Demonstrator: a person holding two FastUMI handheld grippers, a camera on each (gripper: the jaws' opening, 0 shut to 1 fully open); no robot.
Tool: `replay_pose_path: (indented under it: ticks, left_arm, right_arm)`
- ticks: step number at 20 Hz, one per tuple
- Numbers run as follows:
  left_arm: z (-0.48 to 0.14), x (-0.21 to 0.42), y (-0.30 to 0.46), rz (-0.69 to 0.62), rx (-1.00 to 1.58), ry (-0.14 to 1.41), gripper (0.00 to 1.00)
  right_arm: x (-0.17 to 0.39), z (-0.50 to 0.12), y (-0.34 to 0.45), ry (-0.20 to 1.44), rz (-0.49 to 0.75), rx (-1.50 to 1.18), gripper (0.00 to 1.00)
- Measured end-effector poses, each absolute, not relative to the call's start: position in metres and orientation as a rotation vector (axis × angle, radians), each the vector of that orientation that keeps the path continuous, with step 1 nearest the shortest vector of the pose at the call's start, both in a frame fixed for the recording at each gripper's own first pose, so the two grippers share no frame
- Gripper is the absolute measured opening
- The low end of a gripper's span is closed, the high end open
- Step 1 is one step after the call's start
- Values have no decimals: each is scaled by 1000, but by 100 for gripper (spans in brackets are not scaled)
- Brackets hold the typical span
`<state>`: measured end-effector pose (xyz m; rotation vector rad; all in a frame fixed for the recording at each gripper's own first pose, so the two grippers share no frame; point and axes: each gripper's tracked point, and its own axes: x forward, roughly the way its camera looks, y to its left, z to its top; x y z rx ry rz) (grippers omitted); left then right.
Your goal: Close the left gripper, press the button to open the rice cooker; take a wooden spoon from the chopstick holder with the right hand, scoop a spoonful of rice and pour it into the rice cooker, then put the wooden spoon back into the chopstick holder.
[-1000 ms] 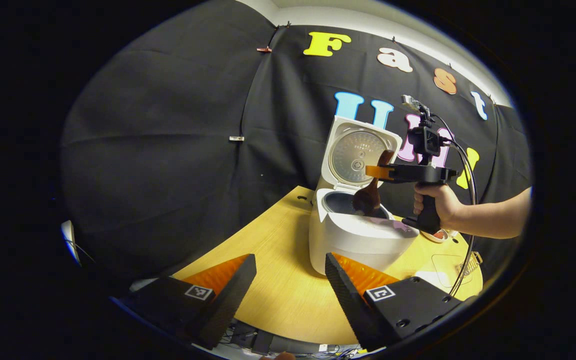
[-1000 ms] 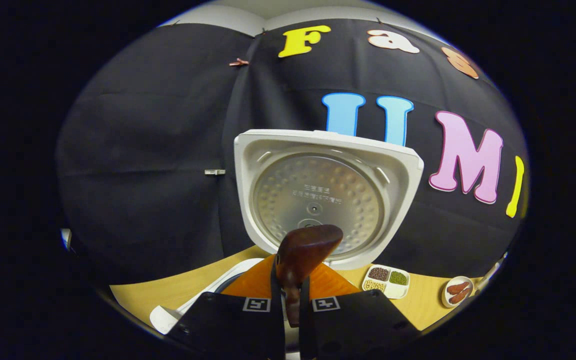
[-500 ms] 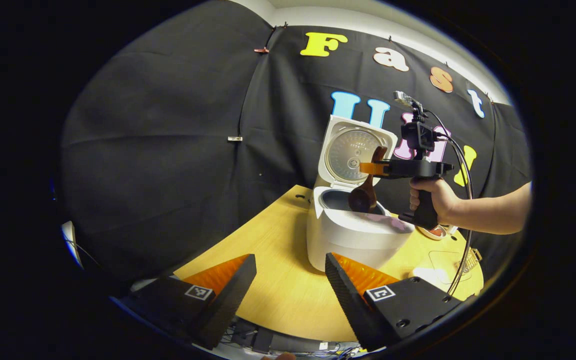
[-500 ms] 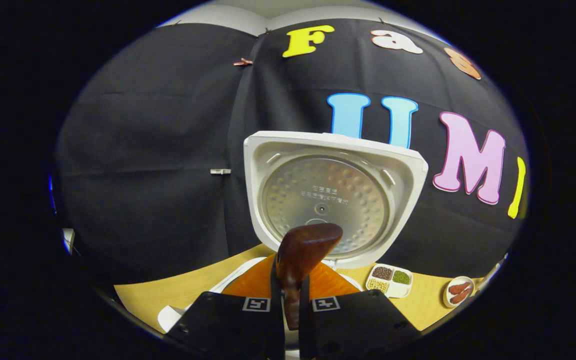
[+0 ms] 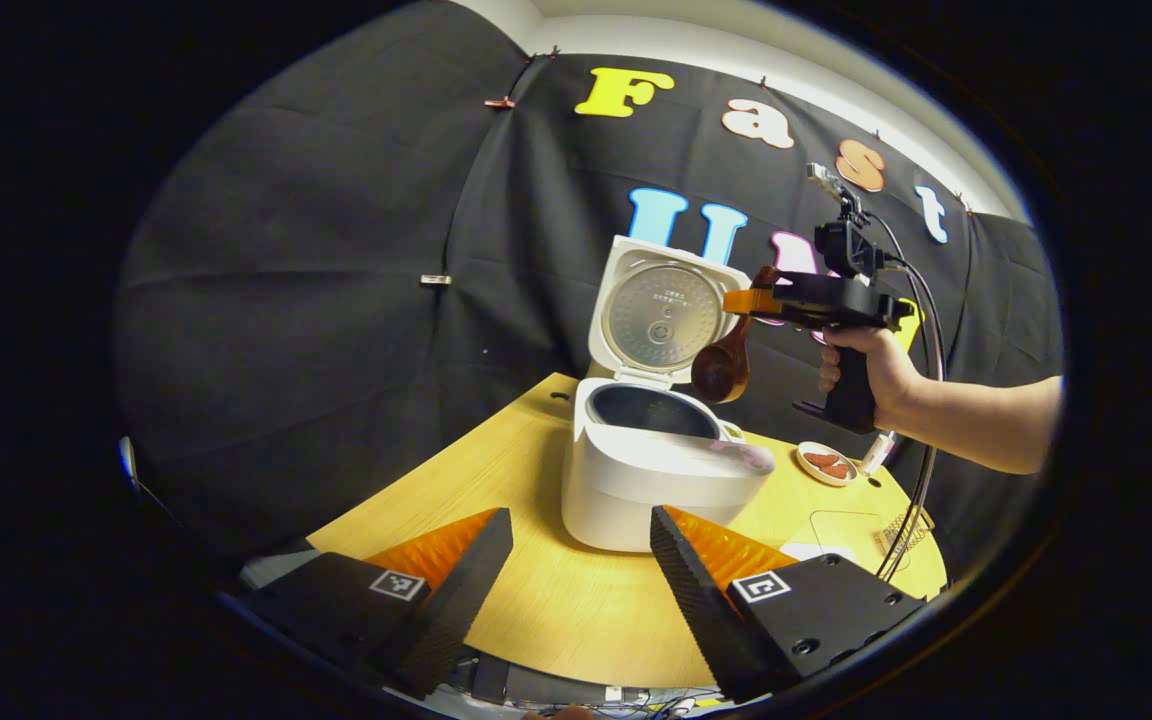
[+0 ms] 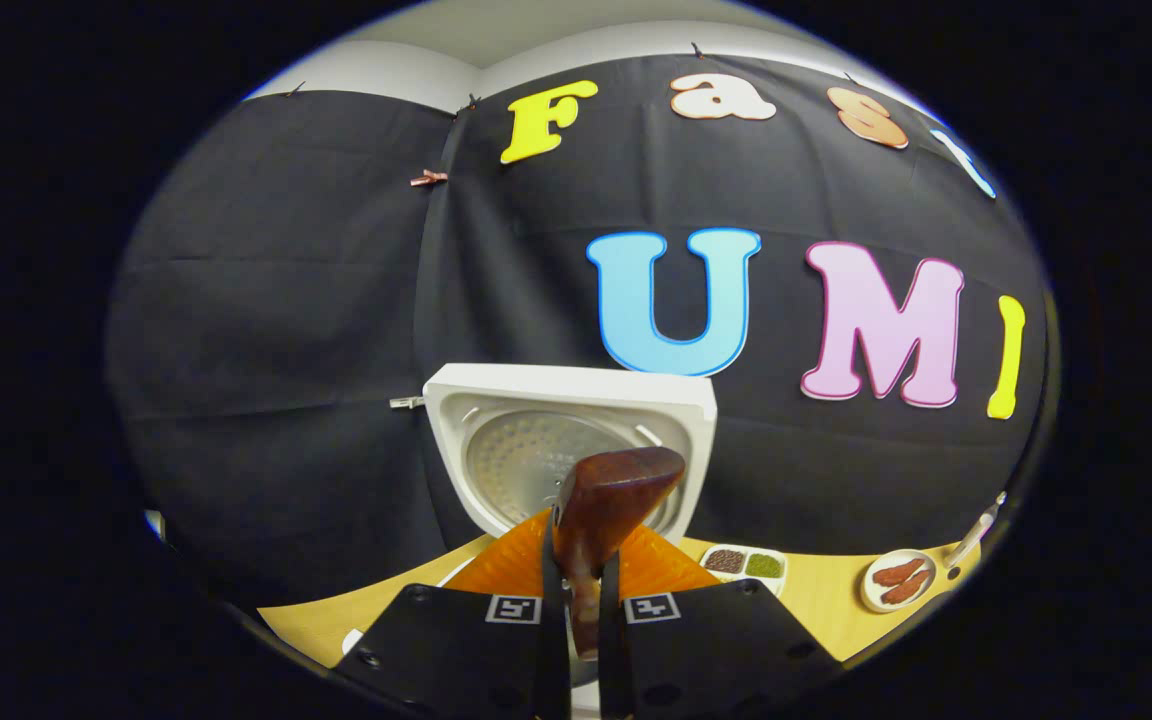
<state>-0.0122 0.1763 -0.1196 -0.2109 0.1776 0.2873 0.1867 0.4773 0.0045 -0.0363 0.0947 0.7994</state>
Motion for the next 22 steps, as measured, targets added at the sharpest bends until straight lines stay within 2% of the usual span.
replay_pose_path:
  ticks: [7,13,22]
  left_arm:
    - [-110,14,121,190,-177,169,95]
    - [-103,33,79,156,-122,184,95]
    - [-85,54,23,143,-107,204,95]
  right_arm:
    - [210,39,359,52,673,-24,15]
    - [241,42,226,87,474,43,15]
    - [275,22,64,124,288,92,15]
